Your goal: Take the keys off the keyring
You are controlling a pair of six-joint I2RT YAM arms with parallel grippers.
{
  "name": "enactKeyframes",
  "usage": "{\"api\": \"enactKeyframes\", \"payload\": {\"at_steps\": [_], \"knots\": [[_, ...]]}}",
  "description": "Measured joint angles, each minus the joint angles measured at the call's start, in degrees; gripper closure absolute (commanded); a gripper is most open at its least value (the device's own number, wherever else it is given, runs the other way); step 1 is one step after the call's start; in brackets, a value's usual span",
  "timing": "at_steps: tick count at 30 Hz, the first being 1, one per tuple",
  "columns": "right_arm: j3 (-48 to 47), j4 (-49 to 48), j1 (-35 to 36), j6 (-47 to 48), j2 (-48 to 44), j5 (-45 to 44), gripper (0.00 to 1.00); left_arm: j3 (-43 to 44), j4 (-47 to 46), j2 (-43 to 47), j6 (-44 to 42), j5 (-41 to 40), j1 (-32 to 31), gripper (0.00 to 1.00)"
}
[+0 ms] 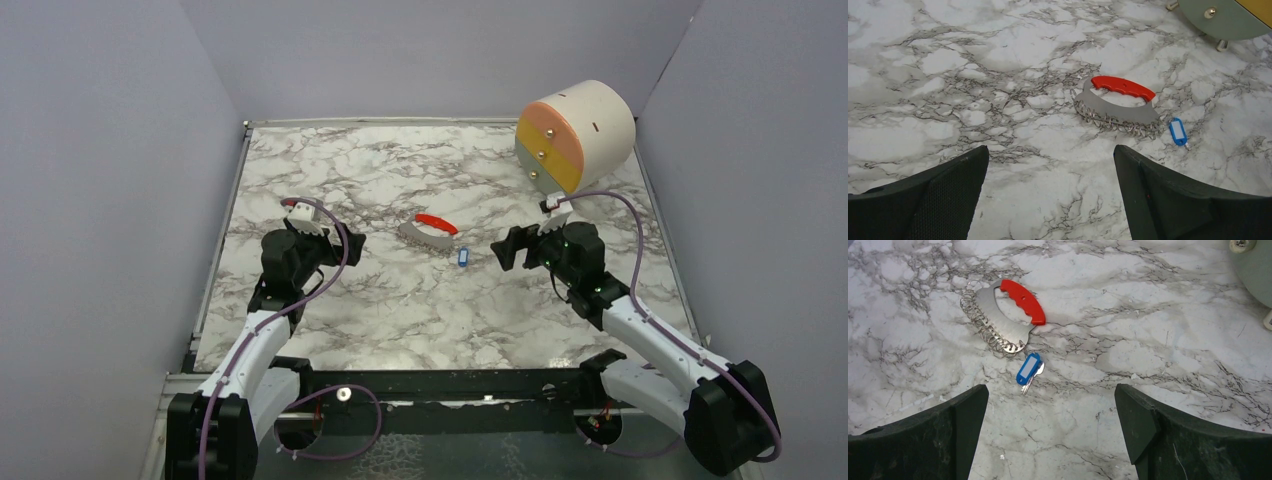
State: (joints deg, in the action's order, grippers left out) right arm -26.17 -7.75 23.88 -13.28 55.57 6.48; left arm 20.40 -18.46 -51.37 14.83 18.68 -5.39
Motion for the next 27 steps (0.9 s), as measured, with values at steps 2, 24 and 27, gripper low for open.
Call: {"api": "enactKeyframes", "payload": {"at_steps": [2, 24, 27], "knots": [[0.02, 0.0, 0.04, -0.04, -0.37, 0.0, 0.0, -0.04, 0.07, 0.04, -0.11, 0.0, 0.0, 0.01], [0.02, -1.9, 0.04, -1.44, -1.01, 0.31, 0.0, 2.19, 0.26, -3.85, -1.05, 6.58, -0.07, 0.01], [0.02, -2.62, 0.04, -1.18, -0.7, 1.33, 0.0, 5.16, 0.22, -6.64, -1.03, 9.31, -0.52, 0.01]]}}
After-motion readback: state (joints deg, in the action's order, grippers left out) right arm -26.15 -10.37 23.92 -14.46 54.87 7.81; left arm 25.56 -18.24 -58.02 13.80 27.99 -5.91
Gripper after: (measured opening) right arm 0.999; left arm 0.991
